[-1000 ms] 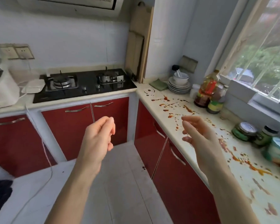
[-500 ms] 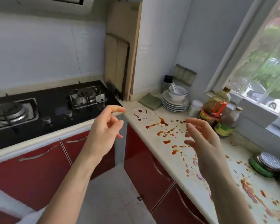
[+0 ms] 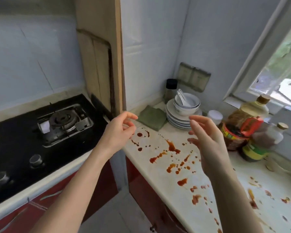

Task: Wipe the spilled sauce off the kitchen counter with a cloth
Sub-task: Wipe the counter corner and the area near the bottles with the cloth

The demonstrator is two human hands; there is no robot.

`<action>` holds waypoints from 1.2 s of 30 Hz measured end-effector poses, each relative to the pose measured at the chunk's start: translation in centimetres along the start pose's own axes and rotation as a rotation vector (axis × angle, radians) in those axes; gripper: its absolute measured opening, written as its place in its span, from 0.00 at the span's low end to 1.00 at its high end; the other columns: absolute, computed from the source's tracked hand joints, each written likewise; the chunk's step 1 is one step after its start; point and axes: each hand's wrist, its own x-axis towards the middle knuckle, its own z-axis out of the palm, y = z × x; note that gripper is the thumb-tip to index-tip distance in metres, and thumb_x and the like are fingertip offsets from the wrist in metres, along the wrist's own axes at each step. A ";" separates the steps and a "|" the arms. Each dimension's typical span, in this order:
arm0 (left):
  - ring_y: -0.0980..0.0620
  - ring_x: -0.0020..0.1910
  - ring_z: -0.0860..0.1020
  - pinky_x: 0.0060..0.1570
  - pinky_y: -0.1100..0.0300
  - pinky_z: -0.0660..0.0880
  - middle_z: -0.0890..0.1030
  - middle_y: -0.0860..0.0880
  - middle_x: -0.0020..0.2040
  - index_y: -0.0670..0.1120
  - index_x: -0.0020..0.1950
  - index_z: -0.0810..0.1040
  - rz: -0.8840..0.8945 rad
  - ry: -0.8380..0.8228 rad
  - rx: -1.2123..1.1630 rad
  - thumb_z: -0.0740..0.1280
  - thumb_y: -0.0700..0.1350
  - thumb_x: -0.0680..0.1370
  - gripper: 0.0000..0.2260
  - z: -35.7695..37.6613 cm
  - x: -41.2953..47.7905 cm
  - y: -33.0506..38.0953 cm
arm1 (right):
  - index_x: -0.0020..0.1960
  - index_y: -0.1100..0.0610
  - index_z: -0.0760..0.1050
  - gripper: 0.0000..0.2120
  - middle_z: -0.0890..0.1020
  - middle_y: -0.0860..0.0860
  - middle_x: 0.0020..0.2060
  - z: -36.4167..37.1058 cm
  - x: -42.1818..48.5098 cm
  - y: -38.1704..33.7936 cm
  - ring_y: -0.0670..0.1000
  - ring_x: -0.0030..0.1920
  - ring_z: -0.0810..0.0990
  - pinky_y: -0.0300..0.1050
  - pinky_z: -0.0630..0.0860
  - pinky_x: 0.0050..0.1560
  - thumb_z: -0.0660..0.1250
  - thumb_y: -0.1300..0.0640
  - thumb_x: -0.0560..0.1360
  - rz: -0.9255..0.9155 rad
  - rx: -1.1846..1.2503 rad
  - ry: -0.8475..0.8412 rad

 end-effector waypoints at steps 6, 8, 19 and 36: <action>0.54 0.44 0.78 0.48 0.58 0.76 0.76 0.54 0.46 0.49 0.58 0.74 0.012 -0.043 0.223 0.64 0.40 0.77 0.11 0.7 7.5 -2.9 | 0.57 0.52 0.75 0.08 0.78 0.46 0.51 4.3 7.0 1.7 0.46 0.52 0.78 0.38 0.73 0.46 0.63 0.53 0.80 0.061 -0.058 -0.041; 0.54 0.46 0.77 0.47 0.61 0.74 0.76 0.52 0.49 0.49 0.59 0.73 0.006 -0.091 0.273 0.63 0.40 0.77 0.11 1.6 9.5 -4.1 | 0.57 0.53 0.75 0.07 0.78 0.46 0.51 5.2 8.6 3.0 0.46 0.52 0.77 0.38 0.73 0.45 0.63 0.53 0.80 0.087 -0.084 -0.028; 0.51 0.59 0.74 0.59 0.58 0.73 0.76 0.48 0.61 0.46 0.64 0.71 0.043 -0.388 0.488 0.63 0.36 0.77 0.16 6.1 23.2 -10.5 | 0.57 0.51 0.74 0.08 0.76 0.49 0.57 11.9 18.1 10.0 0.44 0.53 0.77 0.46 0.79 0.53 0.64 0.51 0.79 0.164 -0.355 0.077; 0.45 0.68 0.68 0.66 0.52 0.69 0.67 0.42 0.71 0.42 0.72 0.62 0.174 -0.656 0.866 0.64 0.32 0.74 0.27 9.6 28.4 -16.7 | 0.75 0.55 0.62 0.23 0.60 0.58 0.74 18.7 25.4 19.5 0.58 0.72 0.64 0.52 0.67 0.70 0.59 0.62 0.81 0.331 -0.838 0.017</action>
